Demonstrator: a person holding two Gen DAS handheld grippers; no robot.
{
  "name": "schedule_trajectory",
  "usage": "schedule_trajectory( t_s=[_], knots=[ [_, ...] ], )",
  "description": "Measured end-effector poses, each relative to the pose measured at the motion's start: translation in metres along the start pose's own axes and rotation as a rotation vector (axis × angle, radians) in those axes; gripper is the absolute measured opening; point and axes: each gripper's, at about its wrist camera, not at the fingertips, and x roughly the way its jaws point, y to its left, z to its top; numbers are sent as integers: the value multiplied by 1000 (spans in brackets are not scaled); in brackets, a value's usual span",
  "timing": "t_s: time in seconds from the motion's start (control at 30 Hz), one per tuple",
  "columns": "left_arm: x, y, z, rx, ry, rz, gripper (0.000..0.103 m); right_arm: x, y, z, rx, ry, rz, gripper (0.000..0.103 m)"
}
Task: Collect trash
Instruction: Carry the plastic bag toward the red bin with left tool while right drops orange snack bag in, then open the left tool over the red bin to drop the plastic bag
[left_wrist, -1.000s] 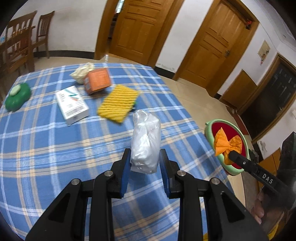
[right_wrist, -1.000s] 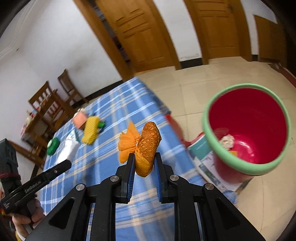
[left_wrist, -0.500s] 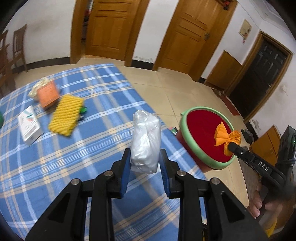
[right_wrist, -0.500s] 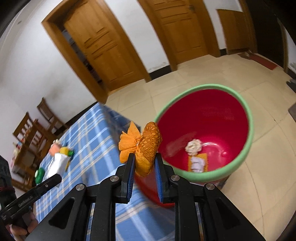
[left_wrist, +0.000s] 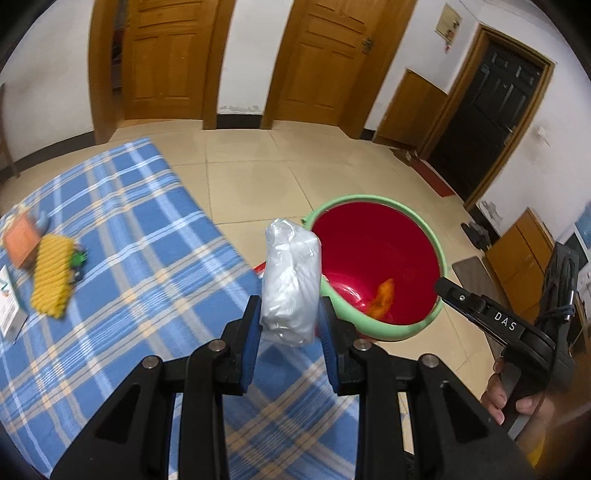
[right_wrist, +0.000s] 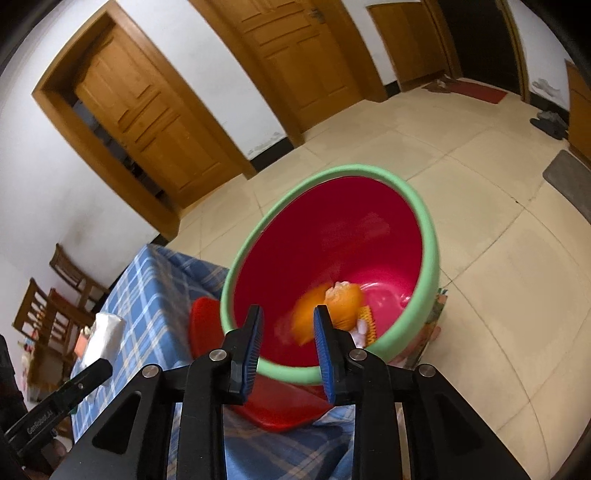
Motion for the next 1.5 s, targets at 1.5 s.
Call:
schedule_trajectory(
  t_s=[1.5],
  knots=[
    [26, -7, 12, -54, 8, 59, 58, -25, -25, 4, 39, -94, 16, 65]
  ],
)
